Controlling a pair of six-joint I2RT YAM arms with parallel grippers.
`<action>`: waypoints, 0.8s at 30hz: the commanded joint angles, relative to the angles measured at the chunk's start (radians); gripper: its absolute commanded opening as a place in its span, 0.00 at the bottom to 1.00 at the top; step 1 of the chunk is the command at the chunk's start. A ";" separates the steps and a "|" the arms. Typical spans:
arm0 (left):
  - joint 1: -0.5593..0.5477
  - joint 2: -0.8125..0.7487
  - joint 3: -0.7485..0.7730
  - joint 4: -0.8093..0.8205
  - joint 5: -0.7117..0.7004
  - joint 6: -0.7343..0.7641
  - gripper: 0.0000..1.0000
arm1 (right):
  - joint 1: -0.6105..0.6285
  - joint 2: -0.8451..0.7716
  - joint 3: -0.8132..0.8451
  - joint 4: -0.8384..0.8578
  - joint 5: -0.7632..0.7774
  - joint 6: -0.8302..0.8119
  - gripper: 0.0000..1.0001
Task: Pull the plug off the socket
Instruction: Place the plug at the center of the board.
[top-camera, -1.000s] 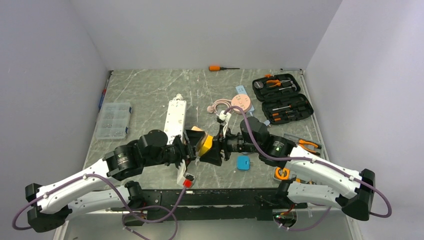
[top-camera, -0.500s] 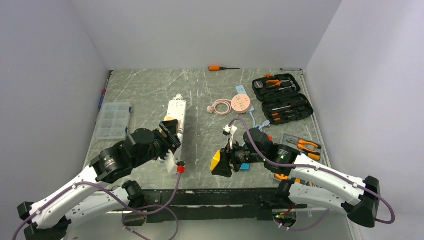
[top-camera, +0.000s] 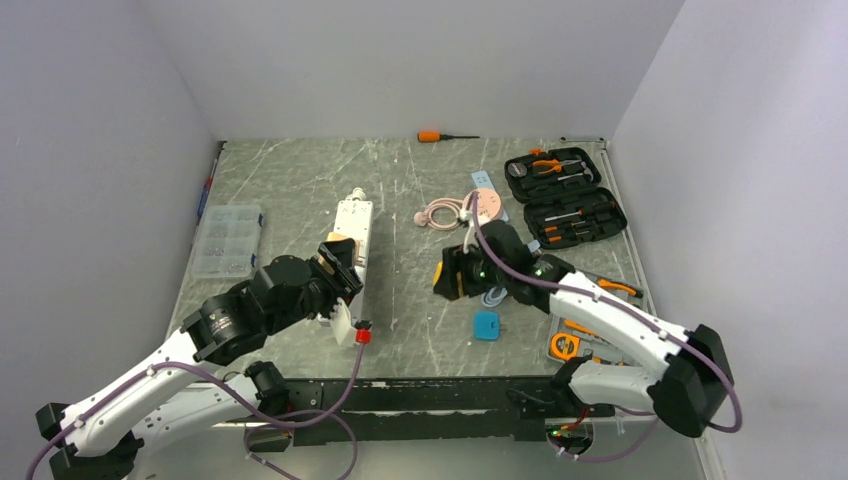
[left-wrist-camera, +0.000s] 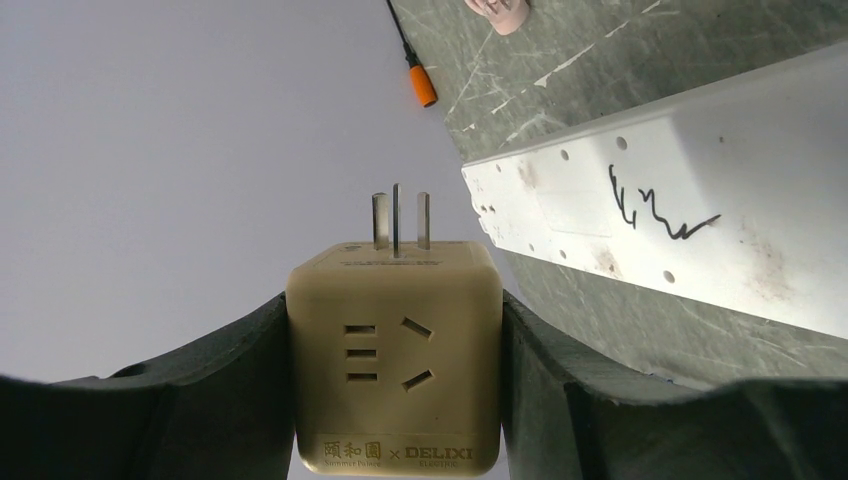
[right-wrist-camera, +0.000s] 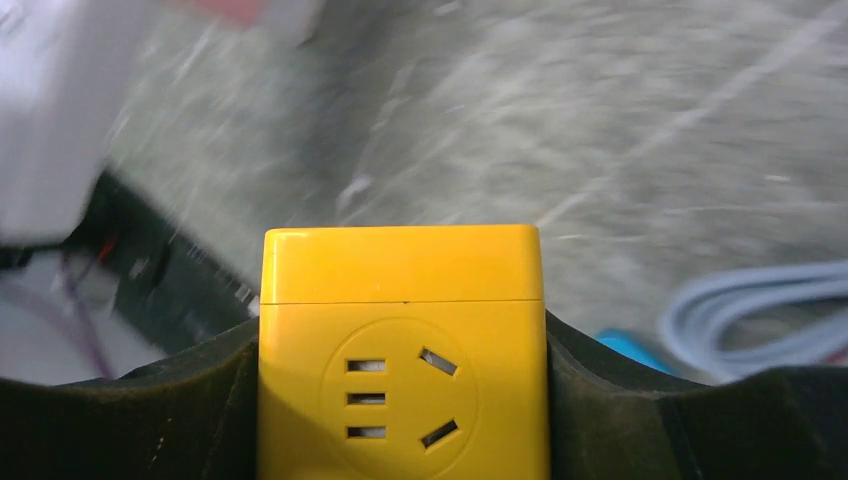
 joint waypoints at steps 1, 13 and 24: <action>0.003 0.004 0.069 0.058 0.024 -0.072 0.00 | -0.131 0.066 0.010 0.108 0.147 0.038 0.00; -0.001 0.033 0.113 0.001 0.090 -0.163 0.00 | -0.154 0.462 0.147 0.188 0.494 0.009 0.00; -0.008 0.050 0.107 0.005 0.099 -0.169 0.00 | -0.190 0.650 0.198 0.236 0.563 0.015 0.34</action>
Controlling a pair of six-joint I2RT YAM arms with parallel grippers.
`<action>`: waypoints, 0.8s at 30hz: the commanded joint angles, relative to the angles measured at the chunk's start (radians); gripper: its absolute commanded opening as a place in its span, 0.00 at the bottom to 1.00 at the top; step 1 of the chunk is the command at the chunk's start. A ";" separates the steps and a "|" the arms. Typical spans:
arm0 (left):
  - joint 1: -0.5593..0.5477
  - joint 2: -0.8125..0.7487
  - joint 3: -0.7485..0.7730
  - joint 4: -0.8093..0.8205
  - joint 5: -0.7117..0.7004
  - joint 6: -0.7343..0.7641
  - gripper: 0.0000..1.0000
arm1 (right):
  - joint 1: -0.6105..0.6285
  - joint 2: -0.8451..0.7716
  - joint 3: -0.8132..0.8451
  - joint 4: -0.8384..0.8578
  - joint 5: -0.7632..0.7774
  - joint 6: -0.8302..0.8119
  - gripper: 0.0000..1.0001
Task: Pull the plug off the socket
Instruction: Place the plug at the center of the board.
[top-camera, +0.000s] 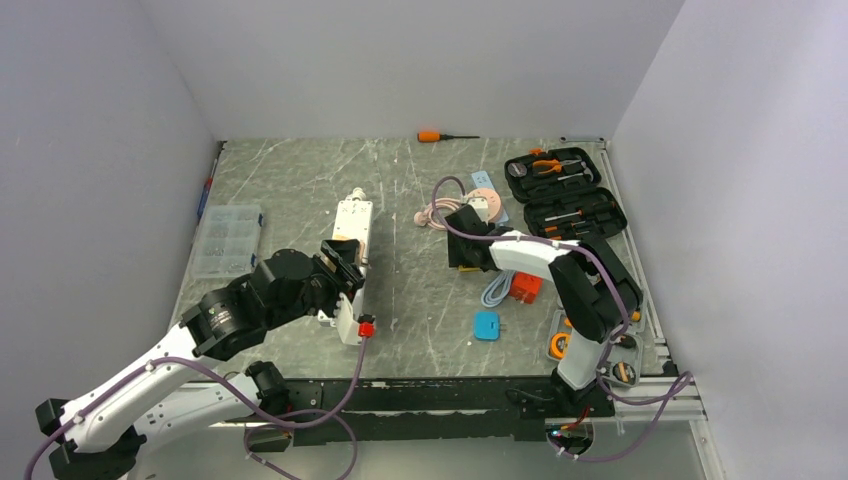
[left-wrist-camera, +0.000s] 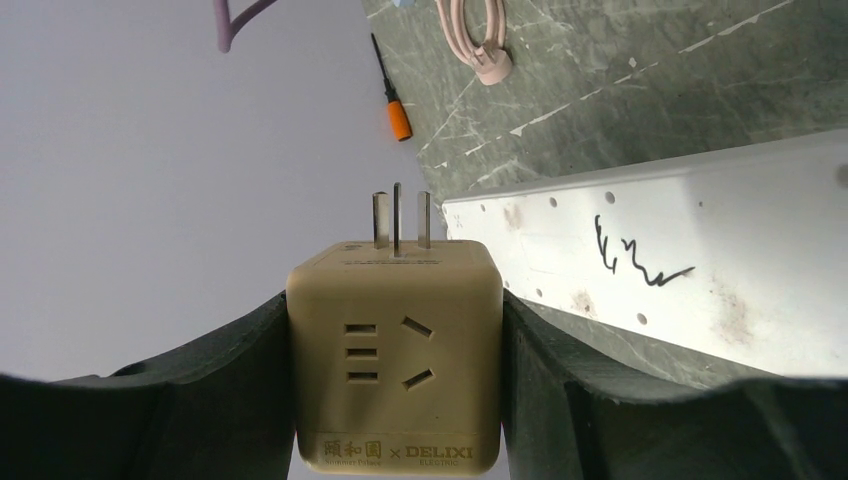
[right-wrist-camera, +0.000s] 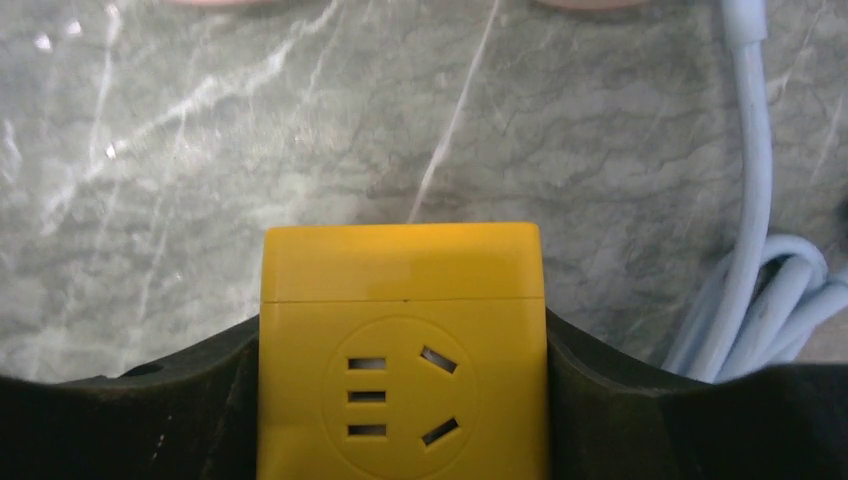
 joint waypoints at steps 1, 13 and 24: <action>-0.010 0.011 0.042 0.034 0.027 -0.026 0.00 | -0.010 0.038 0.045 0.064 0.048 0.004 0.44; -0.037 0.044 0.041 0.046 0.040 -0.047 0.00 | -0.014 -0.061 0.031 0.070 0.010 0.028 1.00; -0.105 0.275 0.260 -0.122 0.127 -0.271 0.00 | -0.022 -0.484 0.037 -0.028 -0.037 0.039 1.00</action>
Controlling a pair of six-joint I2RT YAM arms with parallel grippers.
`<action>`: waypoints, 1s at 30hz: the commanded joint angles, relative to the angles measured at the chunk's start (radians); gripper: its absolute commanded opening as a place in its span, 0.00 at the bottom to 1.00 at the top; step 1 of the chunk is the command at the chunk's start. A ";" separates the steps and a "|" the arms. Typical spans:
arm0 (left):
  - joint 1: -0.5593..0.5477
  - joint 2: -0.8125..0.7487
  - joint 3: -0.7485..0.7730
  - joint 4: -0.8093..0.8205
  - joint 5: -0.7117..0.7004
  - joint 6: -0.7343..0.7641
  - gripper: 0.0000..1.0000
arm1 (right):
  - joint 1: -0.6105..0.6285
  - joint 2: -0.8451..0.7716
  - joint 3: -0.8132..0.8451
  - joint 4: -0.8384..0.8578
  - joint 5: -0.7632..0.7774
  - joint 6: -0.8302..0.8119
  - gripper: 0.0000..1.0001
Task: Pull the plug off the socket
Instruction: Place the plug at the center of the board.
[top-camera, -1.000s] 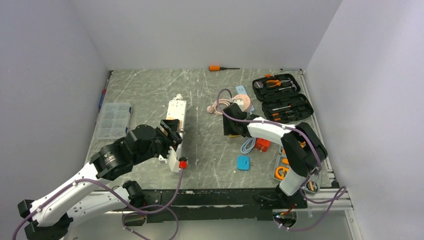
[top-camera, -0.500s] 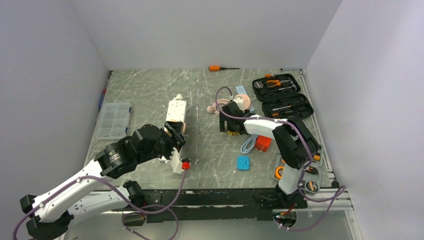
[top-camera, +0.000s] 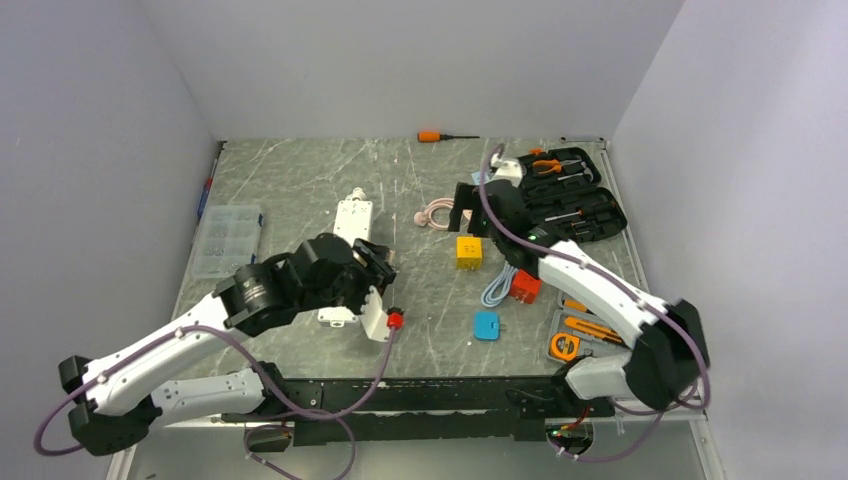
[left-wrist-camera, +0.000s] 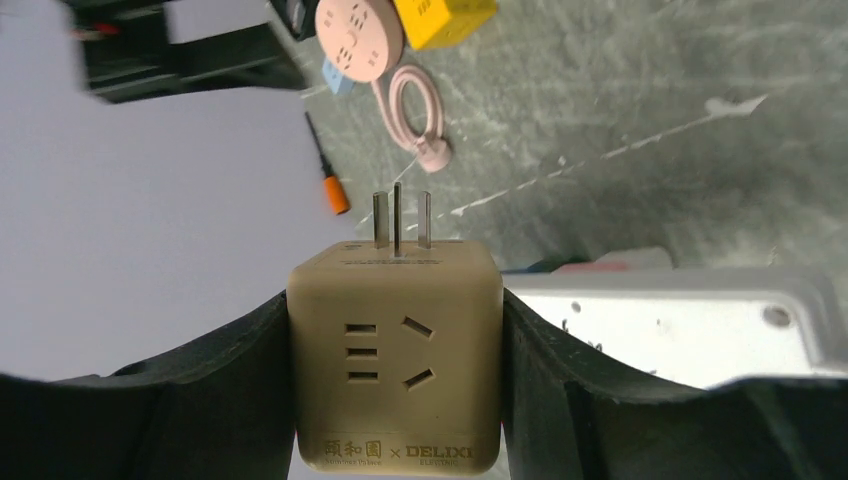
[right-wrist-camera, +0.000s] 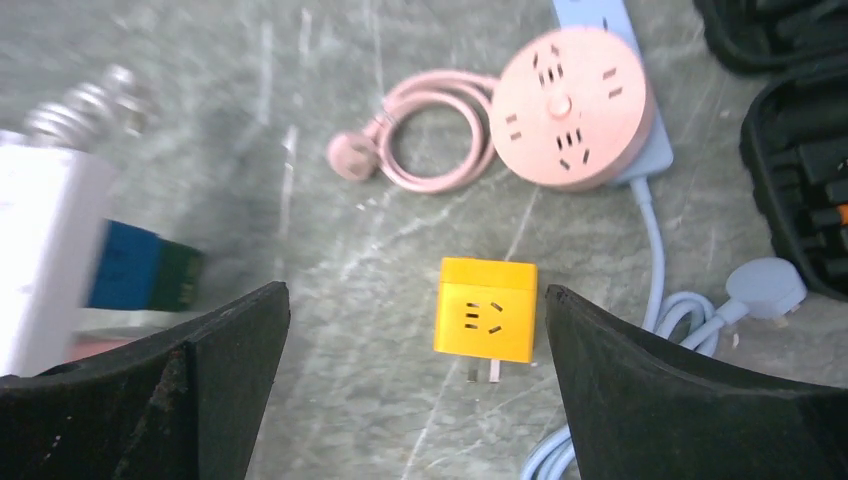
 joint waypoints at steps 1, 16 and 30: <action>-0.025 0.132 0.170 -0.108 0.080 -0.185 0.00 | -0.016 -0.153 0.001 -0.042 -0.022 0.016 1.00; -0.036 0.685 0.362 -0.014 0.167 -0.436 0.00 | -0.117 -0.509 -0.089 -0.219 0.067 0.018 1.00; -0.038 1.024 0.417 0.235 0.224 -0.698 0.00 | -0.141 -0.686 -0.183 -0.279 0.283 0.035 1.00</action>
